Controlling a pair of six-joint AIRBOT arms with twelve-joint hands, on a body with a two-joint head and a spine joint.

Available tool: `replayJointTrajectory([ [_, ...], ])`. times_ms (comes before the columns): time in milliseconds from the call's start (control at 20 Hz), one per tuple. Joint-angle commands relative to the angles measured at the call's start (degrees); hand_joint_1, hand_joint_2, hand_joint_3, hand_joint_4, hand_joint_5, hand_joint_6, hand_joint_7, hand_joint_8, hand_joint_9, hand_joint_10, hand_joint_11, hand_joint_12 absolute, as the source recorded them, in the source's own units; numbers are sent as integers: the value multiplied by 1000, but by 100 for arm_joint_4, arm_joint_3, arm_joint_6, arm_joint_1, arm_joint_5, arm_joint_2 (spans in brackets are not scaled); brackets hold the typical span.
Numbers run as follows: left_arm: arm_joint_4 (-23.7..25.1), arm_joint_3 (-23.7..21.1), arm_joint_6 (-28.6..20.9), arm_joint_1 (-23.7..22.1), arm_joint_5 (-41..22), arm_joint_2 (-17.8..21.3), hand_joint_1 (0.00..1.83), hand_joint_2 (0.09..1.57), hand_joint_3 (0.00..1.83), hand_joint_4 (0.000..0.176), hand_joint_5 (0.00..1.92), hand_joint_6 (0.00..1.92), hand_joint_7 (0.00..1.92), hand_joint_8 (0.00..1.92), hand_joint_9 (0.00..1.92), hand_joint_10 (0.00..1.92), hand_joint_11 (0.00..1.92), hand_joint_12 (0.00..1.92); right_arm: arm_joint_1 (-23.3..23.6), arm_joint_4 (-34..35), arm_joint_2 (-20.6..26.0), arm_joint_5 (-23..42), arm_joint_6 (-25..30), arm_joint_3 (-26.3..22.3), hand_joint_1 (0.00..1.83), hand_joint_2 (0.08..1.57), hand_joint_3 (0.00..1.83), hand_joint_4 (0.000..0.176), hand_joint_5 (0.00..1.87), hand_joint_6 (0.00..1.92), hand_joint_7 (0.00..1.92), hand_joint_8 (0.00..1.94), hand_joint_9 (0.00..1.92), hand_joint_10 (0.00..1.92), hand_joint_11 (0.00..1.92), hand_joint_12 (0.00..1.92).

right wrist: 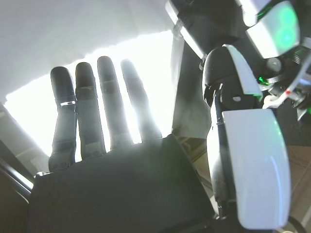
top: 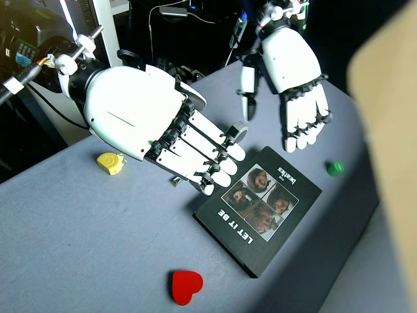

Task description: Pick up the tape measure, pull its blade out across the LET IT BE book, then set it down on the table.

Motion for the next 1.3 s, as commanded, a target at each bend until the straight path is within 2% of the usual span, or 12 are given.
replayJointTrajectory([
  [0, 691, 86, -893, 160, 381, 61, 1063, 1102, 4, 0, 525, 4, 531, 6, 451, 5, 221, 724, 33, -434, 22, 354, 59, -23, 186, 1180, 11, 0, 249, 0, 295, 0, 269, 3, 0, 1050],
  [50, 1208, 140, -1682, 361, 559, 129, 1079, 1106, 3, 0, 549, 9, 562, 11, 470, 9, 229, 725, 32, -436, 22, 361, 62, -23, 184, 1181, 11, 0, 247, 0, 293, 0, 270, 3, 0, 1050],
  [100, 1584, 145, -2241, 545, 609, 212, 1092, 1110, 1, 0, 579, 6, 593, 6, 494, 6, 245, 725, 30, -437, 22, 366, 63, -23, 184, 1182, 11, 0, 247, 0, 293, 0, 270, 3, 0, 1050],
  [200, 2835, 158, -3783, 952, 461, 357, 1111, 1115, 1, 0, 617, 6, 641, 6, 533, 6, 256, 725, 26, -446, 22, 391, 68, -23, 185, 1182, 8, 1, 246, 0, 292, 0, 270, 3, 0, 1037],
  [250, 3770, 173, -5052, 1309, 148, 456, 1113, 1116, 1, 0, 628, 7, 646, 5, 540, 7, 262, 727, 26, -449, 22, 398, 74, -23, 185, 1182, 7, 1, 246, 0, 292, 0, 270, 2, 0, 1034],
  [400, 4871, 229, -6500, 1819, -620, 513, 1123, 1115, 0, 0, 633, 7, 643, 1, 541, 5, 264, 729, 18, -457, 22, 415, 74, -22, 183, 1184, 5, 0, 255, 3, 292, 0, 270, 2, 0, 1048],
  [500, 5420, 302, -7231, 2179, -826, 505, 1139, 1111, 0, 0, 645, 9, 645, 2, 547, 6, 268, 733, 19, -458, 21, 445, 90, -22, 183, 1184, 3, 1, 256, 2, 282, 1, 271, 2, 0, 1071],
  [650, 5613, 352, -7675, 2747, -1325, 414, 1160, 1088, 0, 0, 702, 8, 686, 4, 602, 9, 314, 744, 19, -458, 22, 467, 103, -22, 182, 1184, 3, 1, 258, 3, 283, 1, 271, 1, 0, 1076],
  [800, 5997, 522, -8400, 3226, -1775, 247, 1171, 1083, 0, 0, 744, 5, 726, 3, 654, 9, 374, 746, 20, -458, 21, 463, 103, -22, 183, 1185, 2, 1, 267, 4, 295, 5, 279, 4, 0, 1059],
  [900, 6014, 603, -8499, 3400, -2020, 132, 1170, 1084, 0, 0, 753, 7, 732, 4, 663, 11, 379, 746, 26, -458, 13, 471, 129, -22, 178, 1195, 6, 1, 271, 5, 304, 6, 285, 6, 0, 1058],
  [1250, 6085, 811, -8603, 3753, -2220, -102, 1167, 1082, 0, 0, 762, 4, 746, 6, 676, 9, 394, 741, 26, -458, 7, 481, 133, -22, 154, 1209, 5, 0, 265, 0, 311, 3, 290, 4, 0, 1092],
])
